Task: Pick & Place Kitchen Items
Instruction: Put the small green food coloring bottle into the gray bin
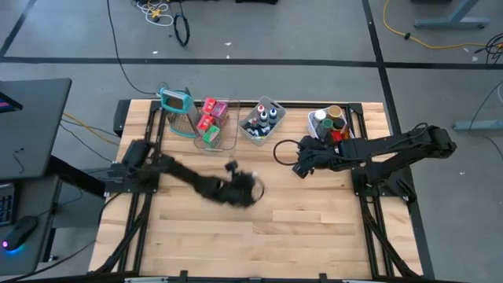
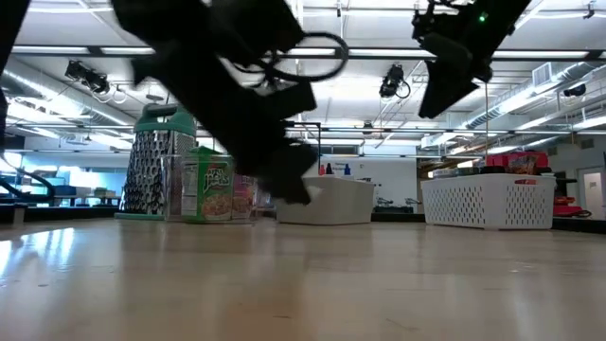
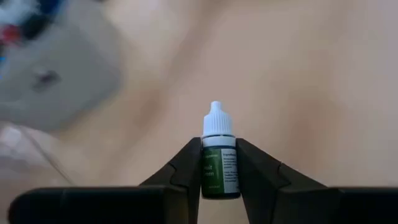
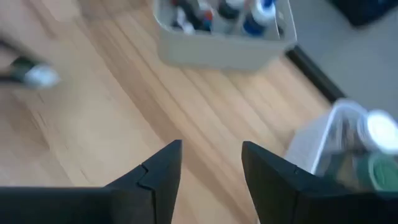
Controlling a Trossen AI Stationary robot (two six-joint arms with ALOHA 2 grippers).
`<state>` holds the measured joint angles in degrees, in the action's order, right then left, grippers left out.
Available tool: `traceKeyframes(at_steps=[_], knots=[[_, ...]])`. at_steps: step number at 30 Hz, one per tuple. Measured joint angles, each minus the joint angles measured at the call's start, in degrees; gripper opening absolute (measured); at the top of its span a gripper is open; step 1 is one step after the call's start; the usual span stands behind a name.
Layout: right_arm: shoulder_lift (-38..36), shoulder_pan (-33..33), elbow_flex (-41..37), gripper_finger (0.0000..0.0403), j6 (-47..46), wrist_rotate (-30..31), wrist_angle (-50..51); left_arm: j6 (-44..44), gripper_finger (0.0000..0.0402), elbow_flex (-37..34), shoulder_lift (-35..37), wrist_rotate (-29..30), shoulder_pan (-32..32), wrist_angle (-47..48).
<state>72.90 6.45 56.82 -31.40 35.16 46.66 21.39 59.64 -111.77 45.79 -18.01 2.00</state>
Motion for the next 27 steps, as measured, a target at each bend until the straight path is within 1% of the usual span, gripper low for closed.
traceKeyframes(at_steps=[2, 5, 8, 10, 15, 18, 21, 23, 27], knots=[[0.0, 0.01, 0.0, 0.0178, -3.62, -0.77, 3.17, -3.88, 0.009, 0.02, 0.15, -0.49, 4.44, -4.84], [0.0, 0.01, 0.0, 0.0178, -7.61, -0.43, 6.71, -12.06, 0.0094, 0.07, 1.26, -5.04, 10.36, -15.18], [0.0, 0.01, 0.0, 0.0178, -8.66, 0.3, 7.85, -17.72, 0.0095, 0.15, 2.76, -9.1, 15.73, -24.39], [0.0, 0.01, 0.0, 0.0178, -8.66, 0.32, 7.76, -19.1, 0.0092, 0.76, 3.53, -10.89, 19.39, -27.31], [0.0, 0.01, 0.0, 0.0178, -7.06, 0.34, 7.39, -21.53, 0.0094, 3.33, 3.89, -18.64, 28.23, -26.79], [0.0, 0.01, 0.0, 0.0178, -6.0, 0.37, 7.33, -18.82, 0.0104, 3.41, 3.89, -23.64, 32.77, -25.65], [0.0, 0.01, 0.0, 0.0178, -4.96, 0.39, 6.85, -16.1, 0.0109, 3.41, 3.89, -27.52, 36.45, -22.77], [0.0, 0.01, 0.0, 0.0178, -3.96, 0.41, 6.46, -15.82, 0.011, 3.43, 3.89, -30.21, 38.41, -19.97], [0.0, 0.01, 0.0, 0.0178, -2.58, 0.4, 5.71, -15.02, 0.0114, 3.41, 3.89, -31.24, 40.22, -14.93]])
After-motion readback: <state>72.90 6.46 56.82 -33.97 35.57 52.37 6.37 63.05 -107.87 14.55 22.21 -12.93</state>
